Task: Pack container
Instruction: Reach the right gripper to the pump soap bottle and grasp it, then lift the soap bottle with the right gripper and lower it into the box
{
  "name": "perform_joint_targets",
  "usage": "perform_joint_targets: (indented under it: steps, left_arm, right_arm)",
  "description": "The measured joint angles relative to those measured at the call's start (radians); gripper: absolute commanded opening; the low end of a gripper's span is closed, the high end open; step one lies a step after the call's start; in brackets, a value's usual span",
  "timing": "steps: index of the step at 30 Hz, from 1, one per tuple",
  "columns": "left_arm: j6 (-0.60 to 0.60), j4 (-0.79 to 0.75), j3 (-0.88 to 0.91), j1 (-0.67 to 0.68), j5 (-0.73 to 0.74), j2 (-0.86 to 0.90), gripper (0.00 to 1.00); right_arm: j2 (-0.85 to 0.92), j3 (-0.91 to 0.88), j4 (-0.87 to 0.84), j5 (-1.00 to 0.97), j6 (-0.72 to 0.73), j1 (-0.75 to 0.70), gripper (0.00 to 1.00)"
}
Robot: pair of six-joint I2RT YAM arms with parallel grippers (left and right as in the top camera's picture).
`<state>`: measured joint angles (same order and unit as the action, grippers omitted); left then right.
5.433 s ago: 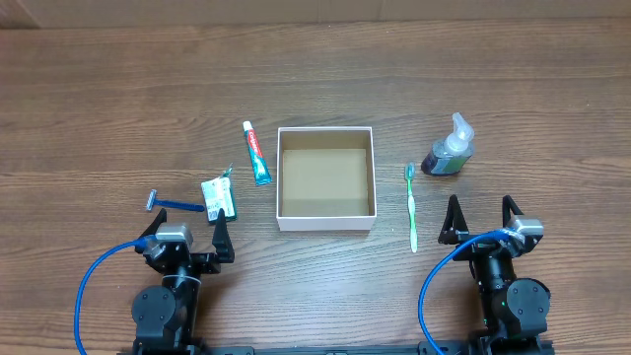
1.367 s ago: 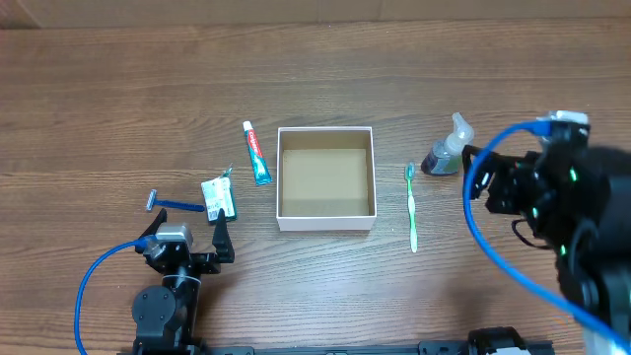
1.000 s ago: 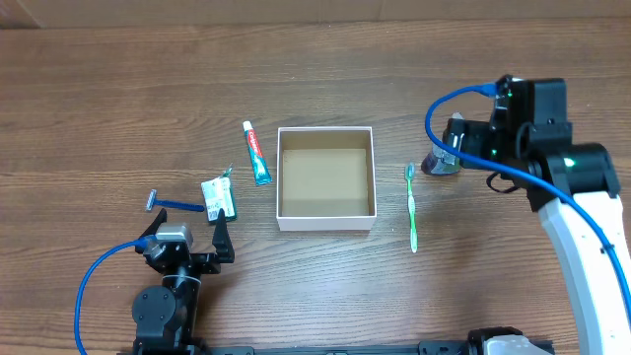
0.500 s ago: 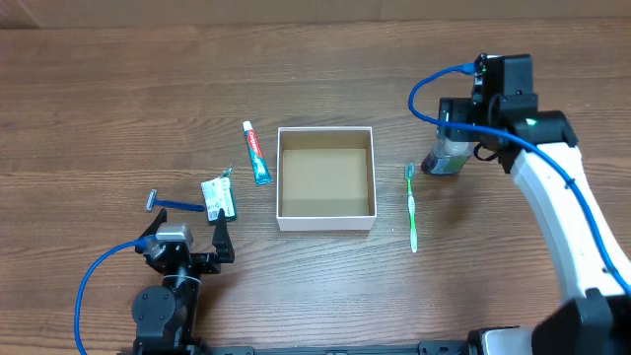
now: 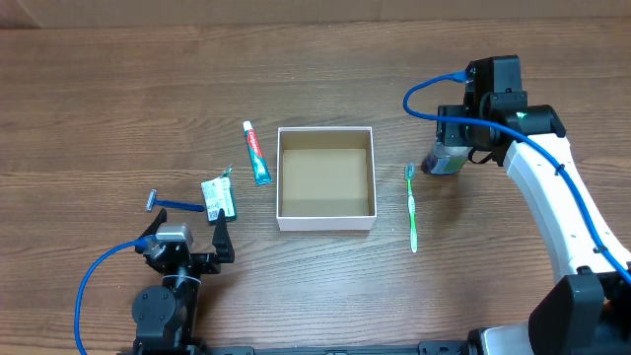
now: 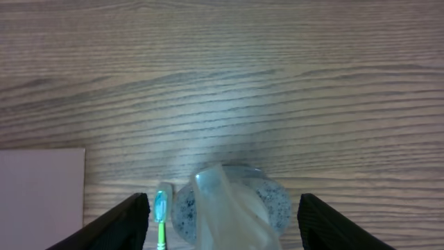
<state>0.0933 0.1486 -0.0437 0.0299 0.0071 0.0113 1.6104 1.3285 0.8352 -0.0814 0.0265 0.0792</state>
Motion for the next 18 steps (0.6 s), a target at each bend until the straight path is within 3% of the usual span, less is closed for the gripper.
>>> perform_joint_targets:
  steps: [6,10,15,18]
  left_arm:
    - [0.0,0.0,0.0,0.0,0.0,0.0,1.0]
    - [0.0,0.0,0.0,0.0,0.0,0.0,1.0]
    - [0.0,0.0,0.0,0.0,0.0,0.0,1.0]
    - [0.0,0.0,0.0,0.0,0.0,0.0,1.0]
  right_arm:
    - [0.01,0.0,0.016,0.015,-0.001,0.0,0.61]
    - [0.019,0.0,0.029,0.018,0.0,0.0,0.65]
    - [0.019,0.0,0.029,0.022,0.001,0.0,0.49]
    - [0.019,0.0,0.029,0.022,0.0,0.0,0.47]
